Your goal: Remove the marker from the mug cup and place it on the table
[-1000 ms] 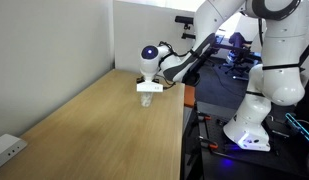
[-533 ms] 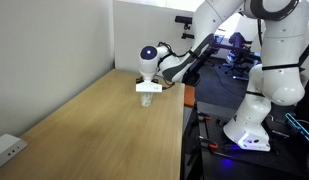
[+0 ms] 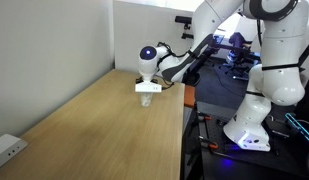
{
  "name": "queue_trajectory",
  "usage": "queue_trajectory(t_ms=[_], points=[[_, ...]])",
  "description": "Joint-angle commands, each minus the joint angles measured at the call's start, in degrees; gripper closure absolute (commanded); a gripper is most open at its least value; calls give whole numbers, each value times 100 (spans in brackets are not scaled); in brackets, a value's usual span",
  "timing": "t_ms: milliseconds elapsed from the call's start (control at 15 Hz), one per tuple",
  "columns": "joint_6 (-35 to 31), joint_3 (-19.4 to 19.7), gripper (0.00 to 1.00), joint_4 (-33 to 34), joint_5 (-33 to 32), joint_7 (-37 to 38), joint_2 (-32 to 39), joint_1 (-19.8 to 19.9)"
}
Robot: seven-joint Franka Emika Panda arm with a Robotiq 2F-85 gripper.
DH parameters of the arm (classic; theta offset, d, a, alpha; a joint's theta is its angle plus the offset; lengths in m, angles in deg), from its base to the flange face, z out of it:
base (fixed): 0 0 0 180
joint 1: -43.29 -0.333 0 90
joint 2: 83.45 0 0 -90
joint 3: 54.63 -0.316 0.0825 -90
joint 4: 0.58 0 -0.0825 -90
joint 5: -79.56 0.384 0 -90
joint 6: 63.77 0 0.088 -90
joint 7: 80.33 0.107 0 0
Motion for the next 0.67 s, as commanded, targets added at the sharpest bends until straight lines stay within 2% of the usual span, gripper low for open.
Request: queue_trajectory(t_ms=[0,600], points=[[101,60,96,88,77,-145,25,-106],[439,57,96,-33,-222,215,-141,-380]])
